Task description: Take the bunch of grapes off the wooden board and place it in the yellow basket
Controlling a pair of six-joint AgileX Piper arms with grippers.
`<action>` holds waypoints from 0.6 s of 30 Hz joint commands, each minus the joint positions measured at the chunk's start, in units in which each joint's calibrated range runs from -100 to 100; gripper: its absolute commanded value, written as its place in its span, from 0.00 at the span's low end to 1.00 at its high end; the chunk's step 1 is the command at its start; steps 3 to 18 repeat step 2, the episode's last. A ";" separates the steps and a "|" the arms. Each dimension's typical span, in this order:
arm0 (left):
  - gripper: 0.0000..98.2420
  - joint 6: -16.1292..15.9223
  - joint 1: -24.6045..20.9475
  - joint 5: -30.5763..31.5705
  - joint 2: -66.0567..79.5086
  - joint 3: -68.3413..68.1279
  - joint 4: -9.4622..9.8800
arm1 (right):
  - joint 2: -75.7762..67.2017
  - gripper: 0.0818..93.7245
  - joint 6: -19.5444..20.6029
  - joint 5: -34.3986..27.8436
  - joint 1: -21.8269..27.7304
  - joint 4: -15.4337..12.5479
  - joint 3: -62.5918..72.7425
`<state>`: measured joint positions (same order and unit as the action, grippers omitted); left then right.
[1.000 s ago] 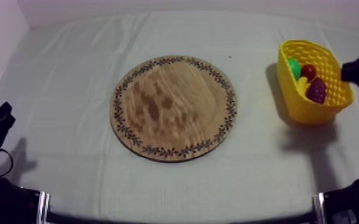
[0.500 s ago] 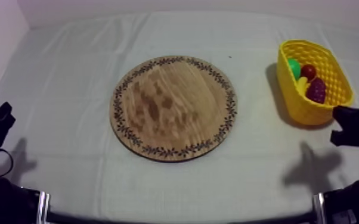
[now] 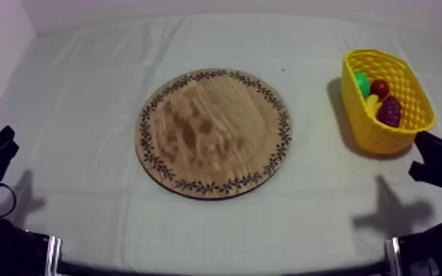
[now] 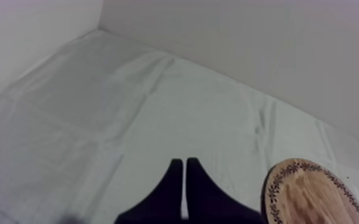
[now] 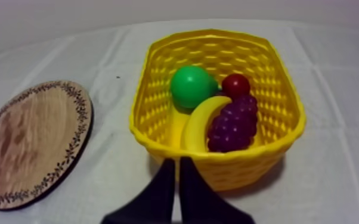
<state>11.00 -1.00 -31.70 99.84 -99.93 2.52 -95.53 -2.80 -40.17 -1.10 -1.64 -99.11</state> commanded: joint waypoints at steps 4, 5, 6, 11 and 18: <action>0.00 0.01 0.02 0.01 -0.02 0.04 -0.01 | -0.08 0.00 -9.68 -0.01 -0.30 0.12 -0.06; 0.00 0.01 0.02 0.01 -0.02 0.04 -0.01 | -0.08 0.00 -9.68 -0.01 -0.30 0.12 -0.06; 0.00 0.01 0.02 0.01 -0.02 0.04 -0.01 | -0.08 0.00 -9.68 -0.01 -0.30 0.12 -0.06; 0.00 0.01 0.02 0.01 -0.02 0.04 -0.01 | -0.08 0.00 -9.68 -0.01 -0.30 0.12 -0.06; 0.00 0.01 0.02 0.01 -0.02 0.04 -0.01 | -0.08 0.00 -9.68 -0.01 -0.30 0.12 -0.06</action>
